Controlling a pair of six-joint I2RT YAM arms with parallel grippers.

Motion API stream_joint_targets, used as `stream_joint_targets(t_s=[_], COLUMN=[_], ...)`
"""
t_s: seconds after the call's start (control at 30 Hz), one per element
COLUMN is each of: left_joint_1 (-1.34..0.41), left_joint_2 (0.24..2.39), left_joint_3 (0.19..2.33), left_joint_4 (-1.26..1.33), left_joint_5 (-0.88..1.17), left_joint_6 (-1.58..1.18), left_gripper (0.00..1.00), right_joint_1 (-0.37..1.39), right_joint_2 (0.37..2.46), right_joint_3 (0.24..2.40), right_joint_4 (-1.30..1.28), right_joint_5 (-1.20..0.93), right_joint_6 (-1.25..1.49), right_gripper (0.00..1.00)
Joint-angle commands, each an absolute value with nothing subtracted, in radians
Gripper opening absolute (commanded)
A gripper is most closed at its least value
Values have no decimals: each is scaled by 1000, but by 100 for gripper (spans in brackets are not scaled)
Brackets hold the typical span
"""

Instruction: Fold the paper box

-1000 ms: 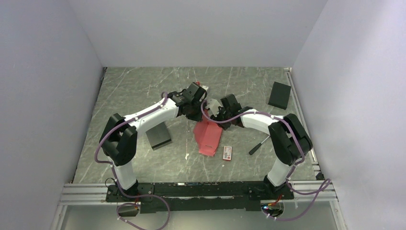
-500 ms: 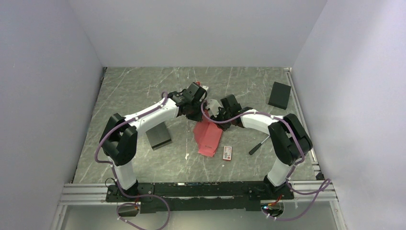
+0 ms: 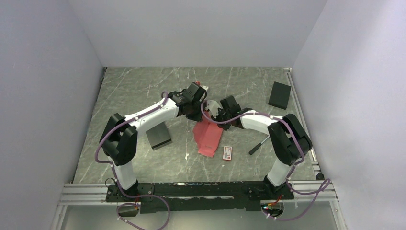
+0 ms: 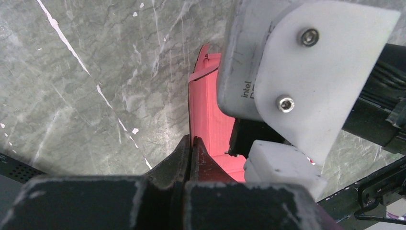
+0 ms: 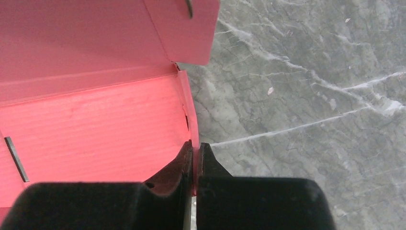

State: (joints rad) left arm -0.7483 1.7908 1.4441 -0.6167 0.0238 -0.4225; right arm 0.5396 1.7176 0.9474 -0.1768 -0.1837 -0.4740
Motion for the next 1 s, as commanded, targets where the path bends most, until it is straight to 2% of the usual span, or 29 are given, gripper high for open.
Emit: stream_joint_targets(t_s=[0.0, 0.1, 0.13, 0.2, 0.3, 0.4, 0.47, 0.7, 0.77, 0.83, 0.97], left_joint_1=[-812, -808, -807, -805, -802, -801, -801, -800, -801, -801, -801], left_joint_2=[1768, 1766, 1766, 1765, 1760, 1763, 1768, 1786, 1793, 1797, 1804], left_joint_3=[1457, 1440, 1438, 1431, 1423, 1430, 1441, 1468, 1478, 1492, 1512], left_joint_4=[-496, -484, -487, -496, -505, -520, -528, -541, -548, -564, -600], left_joint_5=[193, 203, 201, 193, 171, 153, 140, 104, 96, 64, 3], left_joint_6=[-404, -410, -410, -407, -405, -405, -405, -410, -408, -407, -402], left_gripper=[0, 0, 0, 0, 0, 0, 0, 0, 0, 0, 0], right_joint_1=[615, 614, 606, 576, 525, 484, 444, 280, 235, 188, 132], right_joint_2=[1762, 1787, 1789, 1773, 1700, 1623, 1583, 1508, 1509, 1518, 1543], right_joint_3=[951, 986, 998, 1027, 1048, 1047, 1051, 1037, 1038, 1040, 1033], right_joint_4=[-130, -185, -201, -229, -256, -273, -294, -340, -356, -373, -369], right_joint_5=[-61, -82, -99, -166, -245, -319, -377, -527, -581, -629, -684], right_joint_6=[-524, -515, -503, -470, -436, -410, -395, -348, -309, -282, -236], right_gripper=[0, 0, 3, 21, 42, 58, 63, 64, 60, 51, 45])
